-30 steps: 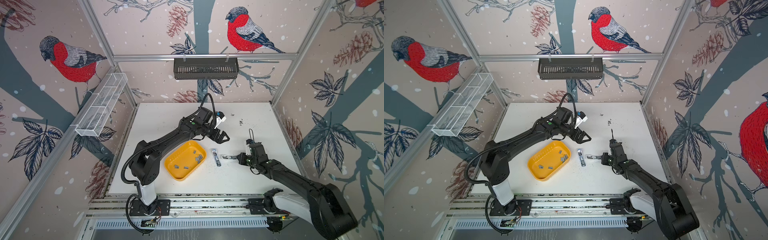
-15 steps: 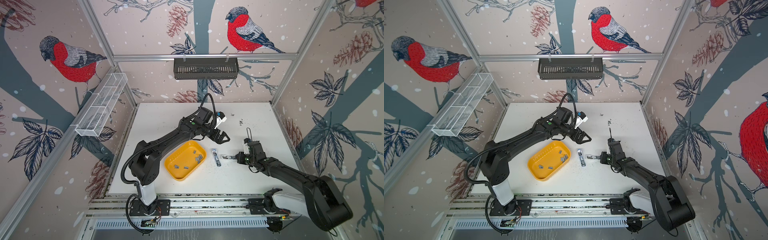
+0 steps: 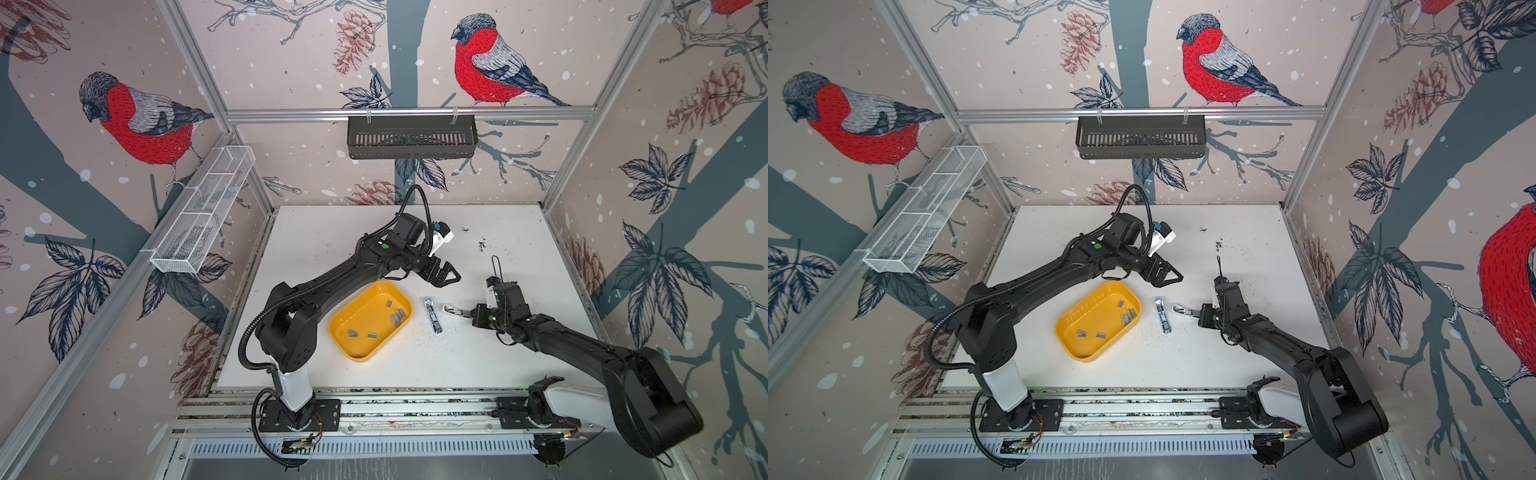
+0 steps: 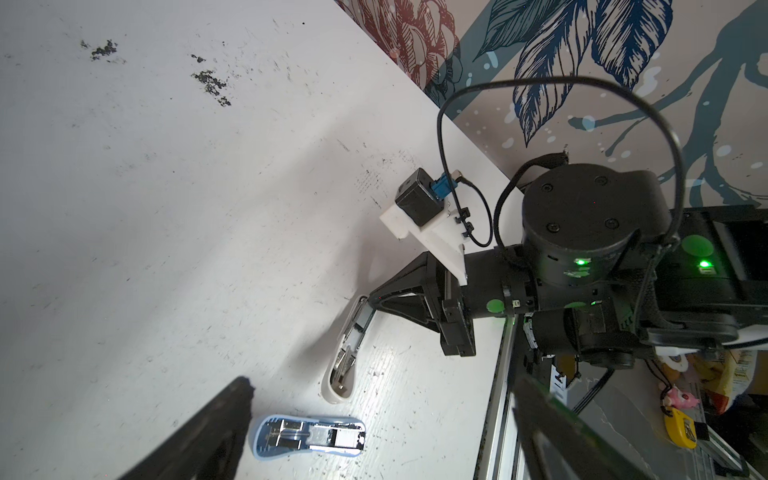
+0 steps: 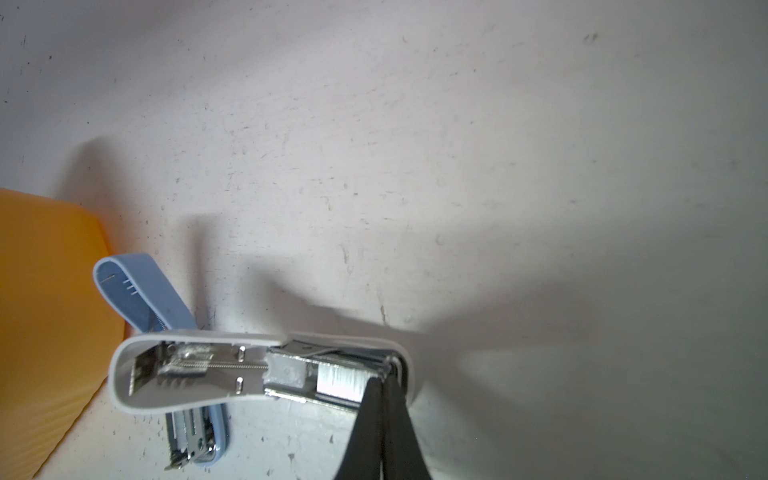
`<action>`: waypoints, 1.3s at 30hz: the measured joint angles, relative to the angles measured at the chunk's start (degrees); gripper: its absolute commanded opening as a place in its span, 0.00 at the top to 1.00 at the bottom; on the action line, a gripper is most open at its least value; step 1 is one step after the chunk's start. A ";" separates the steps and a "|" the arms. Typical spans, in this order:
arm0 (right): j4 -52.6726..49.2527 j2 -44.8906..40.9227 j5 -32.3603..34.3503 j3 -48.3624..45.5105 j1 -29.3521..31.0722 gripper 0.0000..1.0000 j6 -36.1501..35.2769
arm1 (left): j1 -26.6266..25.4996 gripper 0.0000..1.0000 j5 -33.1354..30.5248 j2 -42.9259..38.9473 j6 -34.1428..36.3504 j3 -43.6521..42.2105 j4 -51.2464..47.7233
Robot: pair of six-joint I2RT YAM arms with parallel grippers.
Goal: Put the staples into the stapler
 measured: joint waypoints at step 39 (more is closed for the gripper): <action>0.22 -1.31 2.64 -0.92 2.84 0.95 0.22 | -9.53 0.17 -14.40 0.92 -38.27 -20.11 15.93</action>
